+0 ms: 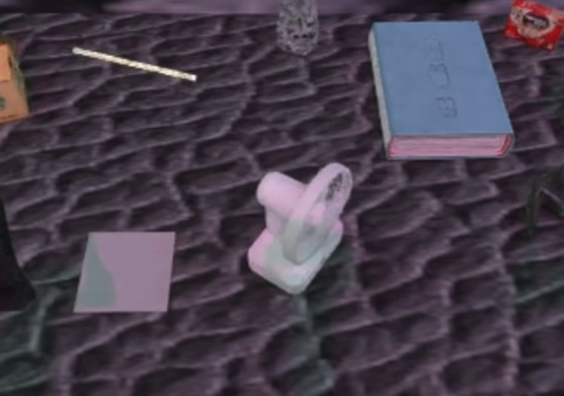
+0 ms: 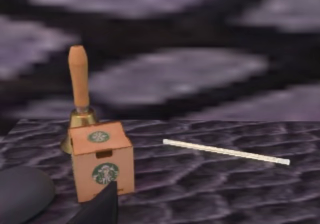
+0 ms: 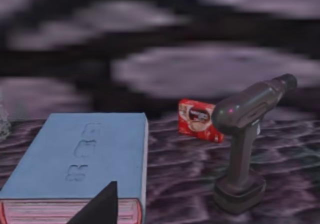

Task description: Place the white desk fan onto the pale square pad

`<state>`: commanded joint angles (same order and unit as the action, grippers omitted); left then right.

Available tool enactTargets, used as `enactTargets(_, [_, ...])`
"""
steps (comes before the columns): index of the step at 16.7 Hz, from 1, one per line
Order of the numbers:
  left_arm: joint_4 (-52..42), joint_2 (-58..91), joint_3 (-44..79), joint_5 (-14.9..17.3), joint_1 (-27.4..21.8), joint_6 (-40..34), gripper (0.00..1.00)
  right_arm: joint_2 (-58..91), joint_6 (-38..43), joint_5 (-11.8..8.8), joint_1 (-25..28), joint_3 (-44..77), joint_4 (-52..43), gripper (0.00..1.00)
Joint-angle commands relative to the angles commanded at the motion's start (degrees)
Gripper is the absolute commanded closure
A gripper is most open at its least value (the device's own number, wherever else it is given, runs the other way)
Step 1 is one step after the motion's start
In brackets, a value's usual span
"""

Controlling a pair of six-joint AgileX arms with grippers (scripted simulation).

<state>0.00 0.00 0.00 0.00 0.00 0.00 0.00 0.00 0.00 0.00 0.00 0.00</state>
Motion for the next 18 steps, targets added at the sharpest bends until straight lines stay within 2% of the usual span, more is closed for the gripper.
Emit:
enactTargets(4, [-1.49,1.66,1.47,0.16,-0.65,0.09,0.0,0.0,0.0,0.0,0.0,0.0,0.0,0.0])
enactTargets(8, [-10.0,11.77,10.59,0.83,-4.21,0.28,0.0,0.0,0.0,0.0,0.0,0.0,0.0,0.0])
enactTargets(12, [-23.49,28.82,26.59,1.53,-9.99,0.05,0.0,0.0,0.0,0.0,0.0,0.0,0.0,0.0])
enactTargets(18, [-47.76,61.11,58.49,2.19,-21.1,-1.43,0.0,0.0,0.0,0.0,0.0,0.0,0.0,0.0])
